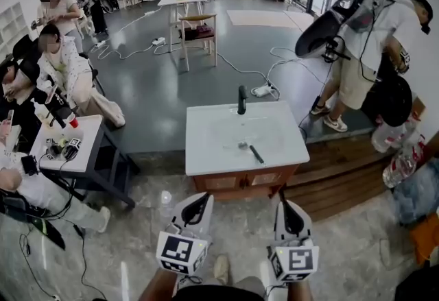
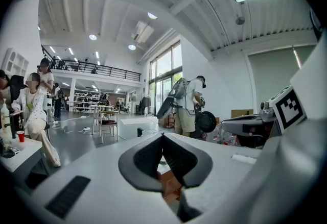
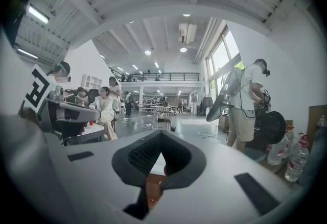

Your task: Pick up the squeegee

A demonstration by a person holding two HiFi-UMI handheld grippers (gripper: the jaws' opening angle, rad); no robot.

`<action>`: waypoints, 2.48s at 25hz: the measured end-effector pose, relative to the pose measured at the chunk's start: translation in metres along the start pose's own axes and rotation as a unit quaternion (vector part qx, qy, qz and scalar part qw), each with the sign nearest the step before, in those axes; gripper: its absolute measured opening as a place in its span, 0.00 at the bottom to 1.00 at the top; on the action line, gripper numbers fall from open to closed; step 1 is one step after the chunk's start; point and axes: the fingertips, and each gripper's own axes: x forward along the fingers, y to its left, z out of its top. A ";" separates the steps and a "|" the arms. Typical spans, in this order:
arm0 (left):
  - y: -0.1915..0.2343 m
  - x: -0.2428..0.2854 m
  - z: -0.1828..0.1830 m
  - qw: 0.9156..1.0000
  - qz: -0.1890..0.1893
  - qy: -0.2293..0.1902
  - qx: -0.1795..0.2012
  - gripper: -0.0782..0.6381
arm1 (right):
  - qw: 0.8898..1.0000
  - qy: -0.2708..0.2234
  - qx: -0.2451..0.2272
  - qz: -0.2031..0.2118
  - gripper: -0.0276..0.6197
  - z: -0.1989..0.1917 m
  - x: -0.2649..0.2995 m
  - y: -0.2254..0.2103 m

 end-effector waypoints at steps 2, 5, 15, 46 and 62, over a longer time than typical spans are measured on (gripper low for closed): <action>0.007 0.007 -0.001 1.000 -0.003 0.003 -0.003 0.11 | 1.000 0.002 -0.001 -0.003 0.04 0.000 0.008 0.001; 0.016 0.019 0.005 1.000 -0.007 -0.014 0.006 0.11 | 1.000 0.005 -0.001 -0.006 0.04 -0.001 0.020 0.001; 0.037 0.059 -0.002 1.000 -0.015 -0.010 0.006 0.11 | 1.000 0.012 0.005 -0.012 0.04 -0.008 0.063 -0.009; 0.138 0.283 -0.039 0.996 0.056 0.064 -0.041 0.11 | 0.993 0.087 0.029 0.075 0.04 -0.066 0.327 -0.087; 0.166 0.340 -0.104 0.988 0.066 0.121 -0.074 0.11 | 0.983 0.154 0.040 0.091 0.04 -0.137 0.396 -0.098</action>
